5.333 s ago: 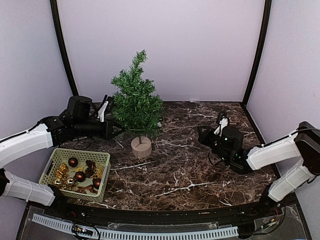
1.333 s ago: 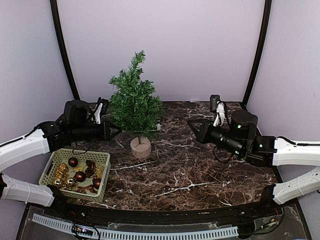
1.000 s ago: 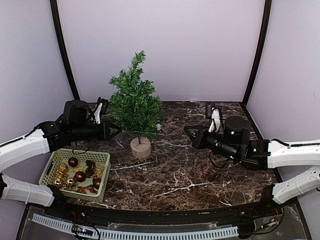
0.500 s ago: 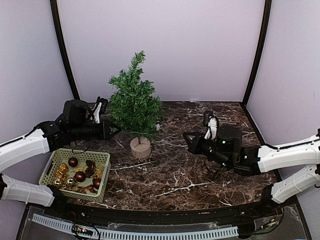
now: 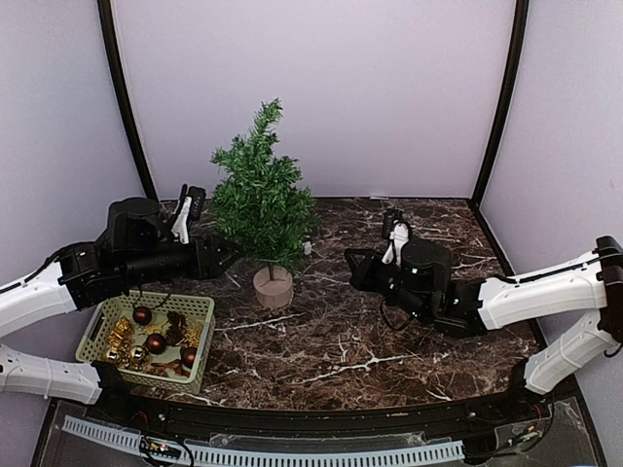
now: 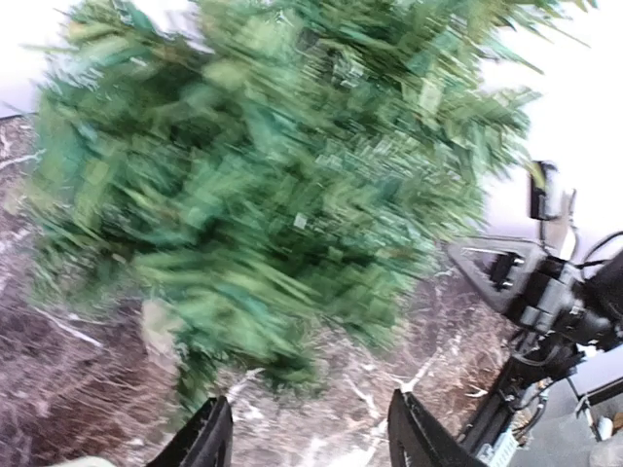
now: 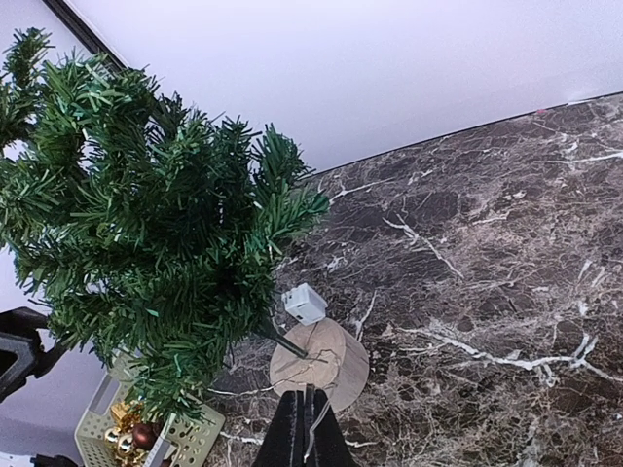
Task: Decorate the small christmas tree
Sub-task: Turn around the Christmas tree at the center of the board.
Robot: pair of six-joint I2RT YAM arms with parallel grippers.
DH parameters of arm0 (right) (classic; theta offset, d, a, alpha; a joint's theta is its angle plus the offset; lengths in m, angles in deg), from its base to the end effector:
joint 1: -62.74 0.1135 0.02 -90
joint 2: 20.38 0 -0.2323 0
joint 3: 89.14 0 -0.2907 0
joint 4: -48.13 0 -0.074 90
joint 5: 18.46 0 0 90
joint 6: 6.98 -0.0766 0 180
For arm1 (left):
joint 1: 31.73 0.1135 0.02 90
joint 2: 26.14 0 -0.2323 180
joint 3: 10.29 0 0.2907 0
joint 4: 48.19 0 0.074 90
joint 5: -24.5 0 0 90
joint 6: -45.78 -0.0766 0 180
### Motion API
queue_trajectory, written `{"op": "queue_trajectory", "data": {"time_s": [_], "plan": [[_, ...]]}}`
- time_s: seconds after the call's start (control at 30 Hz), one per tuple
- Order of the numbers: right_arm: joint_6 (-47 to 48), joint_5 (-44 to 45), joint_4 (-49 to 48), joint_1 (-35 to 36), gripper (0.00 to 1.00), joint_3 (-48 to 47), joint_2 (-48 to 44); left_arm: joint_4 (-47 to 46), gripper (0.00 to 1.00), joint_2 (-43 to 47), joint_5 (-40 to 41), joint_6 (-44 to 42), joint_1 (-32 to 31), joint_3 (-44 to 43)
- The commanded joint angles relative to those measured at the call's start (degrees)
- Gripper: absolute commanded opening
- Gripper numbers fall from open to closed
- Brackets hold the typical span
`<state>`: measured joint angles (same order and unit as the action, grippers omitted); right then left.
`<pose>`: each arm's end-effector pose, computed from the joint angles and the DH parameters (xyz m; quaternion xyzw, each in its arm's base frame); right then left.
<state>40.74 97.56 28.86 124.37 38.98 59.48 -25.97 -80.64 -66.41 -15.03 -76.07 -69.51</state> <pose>0.2087 0.3158 0.1842 0.0203 0.7534 0.3945 0.5256 0.2269 -0.2234 0.2813 0.1110 0.7988 -0.3590 0.4698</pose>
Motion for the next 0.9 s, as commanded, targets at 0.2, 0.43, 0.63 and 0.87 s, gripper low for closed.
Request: {"op": "queue_trajectory", "data": {"time_s": [0.2,0.43,0.63,0.87], "plan": [[-1.66,1.23,-4.06,0.46,0.00,-1.27,0.95,-19.26,0.53,-4.48,12.71,15.12,-16.61,5.87],[-1.89,1.12,-4.20,0.50,0.00,-1.18,0.81,-29.26,0.63,-12.54,14.21,21.69,-16.83,8.74],[-1.97,0.88,-4.63,0.49,0.01,-1.12,0.82,-35.20,0.71,-16.87,15.86,23.04,-16.84,9.44],[-2.08,0.59,-5.02,0.48,0.01,-1.08,0.99,-35.62,0.65,-20.14,16.66,23.40,-15.29,8.17]]}}
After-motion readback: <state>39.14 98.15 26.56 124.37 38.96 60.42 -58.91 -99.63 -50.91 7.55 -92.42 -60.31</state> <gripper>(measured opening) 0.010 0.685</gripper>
